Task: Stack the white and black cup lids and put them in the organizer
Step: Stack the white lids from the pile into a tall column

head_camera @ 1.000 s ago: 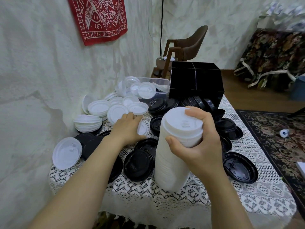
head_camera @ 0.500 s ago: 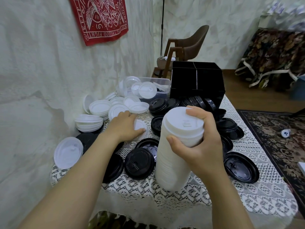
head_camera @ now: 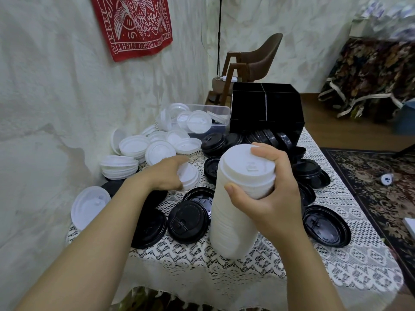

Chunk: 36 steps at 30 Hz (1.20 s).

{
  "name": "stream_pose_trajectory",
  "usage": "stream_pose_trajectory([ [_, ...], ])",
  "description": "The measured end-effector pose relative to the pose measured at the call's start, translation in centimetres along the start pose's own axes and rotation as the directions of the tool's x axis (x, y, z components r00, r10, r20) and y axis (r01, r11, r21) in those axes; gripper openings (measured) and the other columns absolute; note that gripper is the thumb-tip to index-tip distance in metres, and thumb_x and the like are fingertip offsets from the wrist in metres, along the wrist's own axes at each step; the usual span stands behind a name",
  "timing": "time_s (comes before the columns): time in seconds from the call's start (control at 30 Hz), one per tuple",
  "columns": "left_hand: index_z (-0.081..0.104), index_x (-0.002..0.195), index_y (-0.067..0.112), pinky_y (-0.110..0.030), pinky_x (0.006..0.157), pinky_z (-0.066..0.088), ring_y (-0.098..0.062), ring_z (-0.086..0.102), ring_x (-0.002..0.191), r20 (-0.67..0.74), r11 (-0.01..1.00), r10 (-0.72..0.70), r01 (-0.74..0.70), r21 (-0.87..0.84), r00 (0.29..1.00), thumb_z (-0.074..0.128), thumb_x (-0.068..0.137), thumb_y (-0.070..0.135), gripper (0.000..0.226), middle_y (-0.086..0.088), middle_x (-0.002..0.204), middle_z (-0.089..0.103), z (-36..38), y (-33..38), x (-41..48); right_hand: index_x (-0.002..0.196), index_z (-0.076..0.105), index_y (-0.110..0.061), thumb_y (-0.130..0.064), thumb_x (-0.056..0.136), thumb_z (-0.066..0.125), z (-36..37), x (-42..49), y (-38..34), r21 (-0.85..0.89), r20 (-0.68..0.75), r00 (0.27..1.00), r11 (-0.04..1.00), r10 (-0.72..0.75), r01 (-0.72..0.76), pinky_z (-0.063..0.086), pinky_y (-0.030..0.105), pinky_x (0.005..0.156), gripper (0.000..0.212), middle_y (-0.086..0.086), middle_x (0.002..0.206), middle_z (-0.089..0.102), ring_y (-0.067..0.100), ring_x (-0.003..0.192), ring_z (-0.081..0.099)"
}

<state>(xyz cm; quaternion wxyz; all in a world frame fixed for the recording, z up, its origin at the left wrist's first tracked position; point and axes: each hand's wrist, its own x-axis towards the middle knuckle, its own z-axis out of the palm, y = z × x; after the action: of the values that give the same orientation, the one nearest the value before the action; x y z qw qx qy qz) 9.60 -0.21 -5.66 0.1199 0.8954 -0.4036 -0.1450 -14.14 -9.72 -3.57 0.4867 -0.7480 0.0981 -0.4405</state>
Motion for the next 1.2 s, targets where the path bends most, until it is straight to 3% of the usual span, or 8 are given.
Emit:
stream_pose_trajectory([
  [0.1, 0.026, 0.152, 0.016, -0.027, 0.110, 0.026, -0.020, 0.031, 0.140, 0.026, 1.000, -0.001, 0.001, 0.012, 1.000, 0.070, 0.076, 0.003, 0.089, -0.003, 0.155, 0.030, 0.0, -0.1, -0.1, 0.113, 0.048, -0.039, -0.046, 0.060, 0.072, 0.0, 0.0, 0.0, -0.001, -0.001, 1.000, 1.000, 0.003, -0.003, 0.043, 0.014, 0.089, 0.058, -0.024, 0.122, 0.051, 0.001, 0.115, 0.051],
  [0.27, 0.034, 0.148, 0.015, -0.037, 0.109, 0.032, -0.024, 0.036, 0.132, -0.030, 0.995, -0.005, 0.007, 0.096, 1.000, 0.078, 0.074, 0.043, 0.090, -0.008, 0.140, 0.039, 0.3, -0.4, 0.3, 0.113, 0.049, -0.039, -0.047, 0.060, 0.072, 0.0, 0.0, 0.0, 0.003, 0.006, 1.000, 1.000, 0.011, -0.011, 0.044, 0.013, 0.088, 0.058, -0.024, 0.122, 0.050, 0.001, 0.115, 0.050],
  [0.4, 0.021, 0.153, 0.017, -0.030, 0.115, 0.022, -0.019, 0.025, 0.143, 0.028, 0.999, 0.048, -0.048, -0.003, 0.998, 0.078, 0.075, 0.014, 0.097, -0.001, 0.158, 0.023, 0.3, -0.4, 0.2, 0.113, 0.049, -0.039, -0.047, 0.060, 0.072, 0.0, 0.0, 0.0, 0.011, 0.007, 1.000, 1.000, 0.014, -0.014, 0.044, 0.013, 0.088, 0.058, -0.027, 0.121, 0.050, 0.001, 0.116, 0.051],
  [0.5, 0.023, 0.153, 0.016, -0.028, 0.114, 0.023, -0.018, 0.030, 0.141, 0.037, 0.999, 0.046, -0.046, 0.008, 0.998, 0.079, 0.075, 0.017, 0.095, -0.001, 0.157, 0.027, 0.4, -0.5, 0.2, 0.112, 0.049, -0.038, -0.047, 0.060, 0.072, 0.0, -0.1, 0.0, 0.007, 0.001, 1.000, 1.000, 0.007, -0.007, 0.043, 0.013, 0.088, 0.057, -0.027, 0.120, 0.051, 0.000, 0.115, 0.051],
  [0.83, 0.032, 0.148, 0.011, -0.022, 0.107, 0.024, -0.017, 0.033, 0.137, -0.204, 0.990, 0.131, -0.139, -0.026, 0.970, 0.081, 0.073, 0.024, 0.091, -0.001, 0.149, 0.032, -1.7, 0.9, -1.7, 0.112, 0.049, -0.037, -0.047, 0.060, 0.072, 0.0, 0.0, 0.1, 0.006, 0.006, 1.000, 1.000, 0.002, -0.002, 0.043, 0.014, 0.090, 0.057, -0.022, 0.123, 0.050, 0.001, 0.117, 0.050],
  [0.97, 0.043, 0.142, 0.013, -0.019, 0.105, 0.023, -0.014, 0.036, 0.133, -0.341, 0.963, 0.175, -0.233, -0.136, 0.924, 0.069, 0.055, 0.051, 0.099, 0.002, 0.141, 0.040, -3.1, 2.4, -3.6, 0.112, 0.049, -0.038, -0.046, 0.061, 0.073, 0.0, -0.1, 0.2, 0.013, 0.011, 1.000, 1.000, -0.004, 0.004, 0.044, 0.015, 0.090, 0.057, -0.028, 0.121, 0.050, 0.003, 0.117, 0.051],
  [1.07, 0.053, 0.130, 0.023, -0.022, 0.107, 0.030, -0.009, 0.043, 0.127, -0.453, 0.891, 0.205, -0.358, -0.281, 0.867, 0.063, 0.052, 0.059, 0.087, 0.010, 0.131, 0.046, -3.9, 3.3, -5.2, 0.113, 0.049, -0.039, -0.046, 0.061, 0.074, -0.1, -0.1, 0.3, 0.021, 0.011, 1.000, 1.000, 0.000, 0.000, 0.042, 0.011, 0.088, 0.058, -0.030, 0.121, 0.050, 0.002, 0.117, 0.050],
  [1.2, 0.058, 0.121, 0.026, -0.019, 0.104, 0.039, -0.005, 0.050, 0.123, -0.568, 0.730, 0.207, -0.512, -0.453, 0.796, 0.071, 0.058, 0.049, 0.068, 0.006, 0.130, 0.053, -5.2, 5.1, -7.4, 0.116, 0.049, -0.039, -0.047, 0.060, 0.074, -0.1, -0.2, 0.2, 0.020, 0.016, 1.000, 1.000, 0.008, -0.008, 0.044, 0.012, 0.086, 0.062, -0.030, 0.118, 0.051, 0.003, 0.113, 0.052],
])
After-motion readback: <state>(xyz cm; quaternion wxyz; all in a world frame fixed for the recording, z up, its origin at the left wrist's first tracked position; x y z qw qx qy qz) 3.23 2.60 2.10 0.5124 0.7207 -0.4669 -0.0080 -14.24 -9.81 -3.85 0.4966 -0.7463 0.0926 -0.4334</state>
